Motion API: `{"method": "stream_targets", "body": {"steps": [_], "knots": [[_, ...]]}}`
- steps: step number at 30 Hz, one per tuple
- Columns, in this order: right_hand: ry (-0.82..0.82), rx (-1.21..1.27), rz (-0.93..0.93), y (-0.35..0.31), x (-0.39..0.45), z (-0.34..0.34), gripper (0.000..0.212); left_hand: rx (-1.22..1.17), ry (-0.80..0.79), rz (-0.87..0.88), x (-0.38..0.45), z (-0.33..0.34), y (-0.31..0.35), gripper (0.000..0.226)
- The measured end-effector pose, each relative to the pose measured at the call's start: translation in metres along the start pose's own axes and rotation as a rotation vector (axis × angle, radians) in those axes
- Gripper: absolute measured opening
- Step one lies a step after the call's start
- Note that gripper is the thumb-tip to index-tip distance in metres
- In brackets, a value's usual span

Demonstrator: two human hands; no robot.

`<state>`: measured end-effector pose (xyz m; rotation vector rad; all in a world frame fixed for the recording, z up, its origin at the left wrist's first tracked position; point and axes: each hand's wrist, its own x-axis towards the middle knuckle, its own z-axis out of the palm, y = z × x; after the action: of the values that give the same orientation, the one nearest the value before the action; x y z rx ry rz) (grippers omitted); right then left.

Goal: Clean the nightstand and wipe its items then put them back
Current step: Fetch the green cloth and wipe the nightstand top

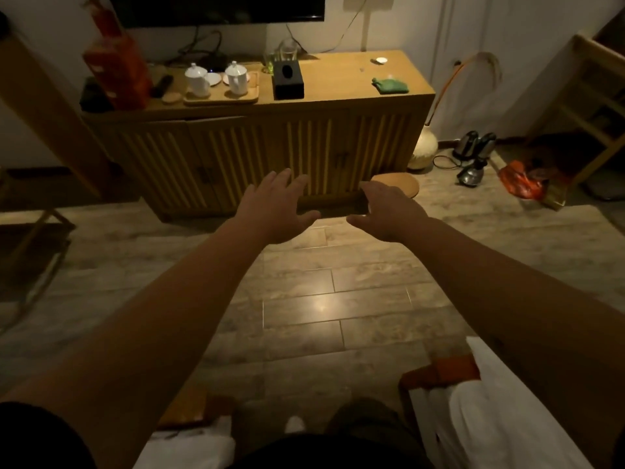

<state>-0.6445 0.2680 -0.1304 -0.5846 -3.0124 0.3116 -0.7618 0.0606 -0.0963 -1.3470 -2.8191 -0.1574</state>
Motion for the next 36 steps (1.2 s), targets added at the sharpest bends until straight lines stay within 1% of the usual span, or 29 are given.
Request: {"method": "stream_targets", "body": {"steps": [5,7,12,15,19,25,28,32,36], "knots": [[0.029,0.02,0.025,0.04,0.098,-0.013,0.078,-0.016,-0.012,0.019,0.113,0.008,-0.016,0.079],[0.019,0.029,0.041,0.067,0.151,-0.013,0.08,-0.019,0.001,0.035,0.175,0.016,-0.019,0.079],[-0.04,0.052,0.096,0.123,0.277,-0.016,0.083,-0.011,0.0,0.022,0.314,0.032,-0.026,0.077],[-0.089,0.043,0.094,0.15,0.333,-0.023,0.084,-0.027,-0.007,0.021,0.382,0.036,-0.029,0.077],[-0.12,0.029,0.113,0.186,0.412,-0.036,0.083,-0.047,-0.054,0.03,0.478,0.04,-0.029,0.077],[-0.134,-0.005,0.157,0.238,0.516,-0.023,0.085,-0.033,-0.096,0.104,0.609,0.071,-0.036,0.077],[-0.148,-0.038,0.226,0.269,0.578,-0.01,0.086,-0.019,-0.105,0.16,0.696,0.09,-0.043,0.078],[-0.201,-0.061,0.304,0.301,0.644,-0.007,0.084,-0.019,-0.202,0.249,0.787,0.109,-0.047,0.079],[-0.233,-0.047,0.358,0.33,0.688,-0.007,0.08,-0.024,-0.268,0.321,0.855,0.121,-0.038,0.078]]}}
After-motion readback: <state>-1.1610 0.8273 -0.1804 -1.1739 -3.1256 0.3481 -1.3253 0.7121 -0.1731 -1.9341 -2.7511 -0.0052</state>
